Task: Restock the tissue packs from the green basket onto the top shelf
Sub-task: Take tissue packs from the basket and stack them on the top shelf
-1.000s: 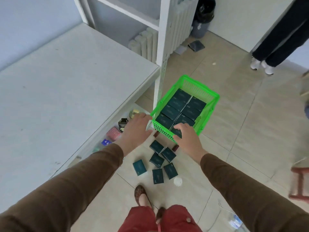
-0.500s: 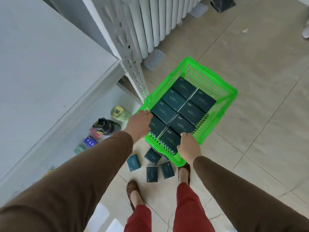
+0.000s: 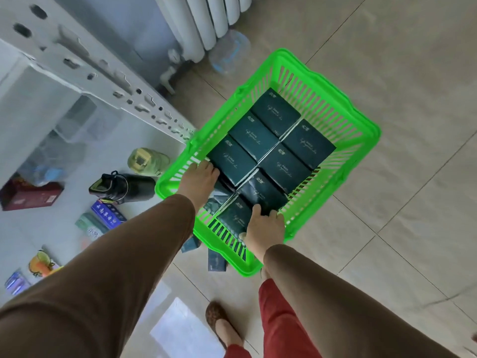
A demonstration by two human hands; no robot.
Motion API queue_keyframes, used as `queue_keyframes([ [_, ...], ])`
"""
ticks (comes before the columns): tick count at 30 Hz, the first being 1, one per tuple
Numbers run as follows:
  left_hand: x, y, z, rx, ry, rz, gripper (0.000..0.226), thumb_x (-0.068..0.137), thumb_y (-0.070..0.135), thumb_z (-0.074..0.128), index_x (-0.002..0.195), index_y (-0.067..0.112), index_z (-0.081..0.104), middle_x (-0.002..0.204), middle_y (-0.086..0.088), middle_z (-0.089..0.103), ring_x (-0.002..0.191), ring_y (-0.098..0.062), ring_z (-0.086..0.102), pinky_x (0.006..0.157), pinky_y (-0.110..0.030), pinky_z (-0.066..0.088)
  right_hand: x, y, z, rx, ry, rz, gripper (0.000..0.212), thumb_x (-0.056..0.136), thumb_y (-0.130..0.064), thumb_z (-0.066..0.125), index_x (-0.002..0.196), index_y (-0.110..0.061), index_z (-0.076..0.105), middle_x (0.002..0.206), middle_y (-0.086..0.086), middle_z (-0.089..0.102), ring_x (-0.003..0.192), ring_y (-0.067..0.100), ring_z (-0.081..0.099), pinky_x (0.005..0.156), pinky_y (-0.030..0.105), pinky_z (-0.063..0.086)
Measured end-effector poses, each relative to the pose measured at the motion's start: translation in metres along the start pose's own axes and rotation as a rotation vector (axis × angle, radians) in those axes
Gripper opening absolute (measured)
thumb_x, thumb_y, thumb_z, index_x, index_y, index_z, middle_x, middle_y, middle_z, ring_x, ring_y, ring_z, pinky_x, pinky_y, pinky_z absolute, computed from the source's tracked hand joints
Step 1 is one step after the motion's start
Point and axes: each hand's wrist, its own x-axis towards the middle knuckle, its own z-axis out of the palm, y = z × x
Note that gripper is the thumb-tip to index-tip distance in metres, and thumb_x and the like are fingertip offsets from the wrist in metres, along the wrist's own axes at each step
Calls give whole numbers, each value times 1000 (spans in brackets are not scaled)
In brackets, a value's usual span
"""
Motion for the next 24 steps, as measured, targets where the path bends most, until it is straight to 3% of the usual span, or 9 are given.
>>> queue_keyframes([
  [4,-7,-2,-17,67,55,20,37,79,6,40,107,16,61,106,-4,57,103,-26,53,80,-36,40,2,4,-12,-27,6,8,51,80,-47,71,115,-17,47,110,8,64,109,30,49,89,42,35],
  [8,-41,-13,-40,48,164,5,19,72,9,62,89,17,66,93,-3,57,95,-26,53,75,-37,41,-3,0,-29,24,-35,19,49,82,-38,69,120,-12,55,124,11,55,120,31,43,94,39,40],
  [10,-67,-19,-49,-15,238,-56,24,63,10,71,85,16,64,91,-5,57,92,-28,53,71,-38,41,-16,-7,-42,114,-79,9,52,81,-34,71,122,-9,51,125,14,57,119,34,50,93,38,43],
  [12,-102,-26,-62,-124,296,-151,34,59,12,76,89,13,62,93,-7,57,92,-30,54,68,-38,44,-38,-15,-59,301,-85,29,48,82,-30,70,118,-7,46,116,16,65,110,36,61,84,37,46],
  [16,-204,-44,-84,-449,329,-396,47,75,35,73,114,12,56,110,-10,57,109,-31,51,76,-42,49,-103,-33,-94,640,151,38,51,78,-33,74,114,-12,46,107,11,66,99,32,63,72,34,46],
  [19,-300,-54,-82,-730,415,-530,50,75,38,74,115,17,53,104,-8,59,102,-29,54,75,-40,50,-166,-67,-118,894,153,-25,50,77,-21,76,120,-14,52,109,9,63,91,21,63,64,29,45],
  [22,-411,-64,-66,-943,501,-643,44,74,37,76,109,23,54,95,1,61,90,-24,59,76,-41,54,-236,-121,-128,1027,115,-164,27,78,-13,75,99,-18,59,102,9,66,84,21,63,69,30,47],
  [24,-486,-72,-51,-1047,545,-731,41,75,37,76,106,23,54,94,0,62,83,-23,60,71,-37,55,-281,-169,-128,1078,50,-259,27,81,-18,75,100,-19,56,110,8,65,96,23,64,84,40,51],
])
